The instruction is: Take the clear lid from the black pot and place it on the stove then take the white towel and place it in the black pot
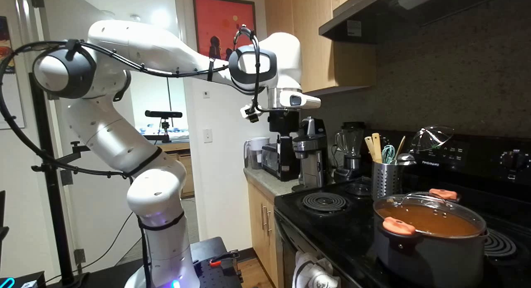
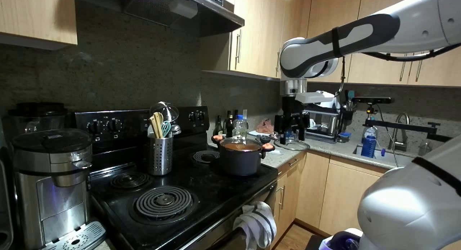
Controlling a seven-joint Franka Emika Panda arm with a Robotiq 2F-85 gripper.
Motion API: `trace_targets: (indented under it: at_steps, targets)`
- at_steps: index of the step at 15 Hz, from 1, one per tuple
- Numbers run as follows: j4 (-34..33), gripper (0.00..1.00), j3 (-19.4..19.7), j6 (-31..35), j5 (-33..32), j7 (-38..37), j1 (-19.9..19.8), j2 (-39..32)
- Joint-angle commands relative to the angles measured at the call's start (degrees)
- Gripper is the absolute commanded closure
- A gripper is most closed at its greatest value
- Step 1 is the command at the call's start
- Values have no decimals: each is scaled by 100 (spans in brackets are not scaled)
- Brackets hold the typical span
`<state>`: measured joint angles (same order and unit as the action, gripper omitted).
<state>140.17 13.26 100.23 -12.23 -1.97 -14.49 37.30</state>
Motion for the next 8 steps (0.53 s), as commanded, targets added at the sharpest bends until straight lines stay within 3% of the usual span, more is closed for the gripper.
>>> trace_targets:
  at_steps: [1,8]
  targets:
    - [-385,0,-63,103,459,-838,-161,-379]
    - [-1011,0,-104,633,691,-2202,-525,-714]
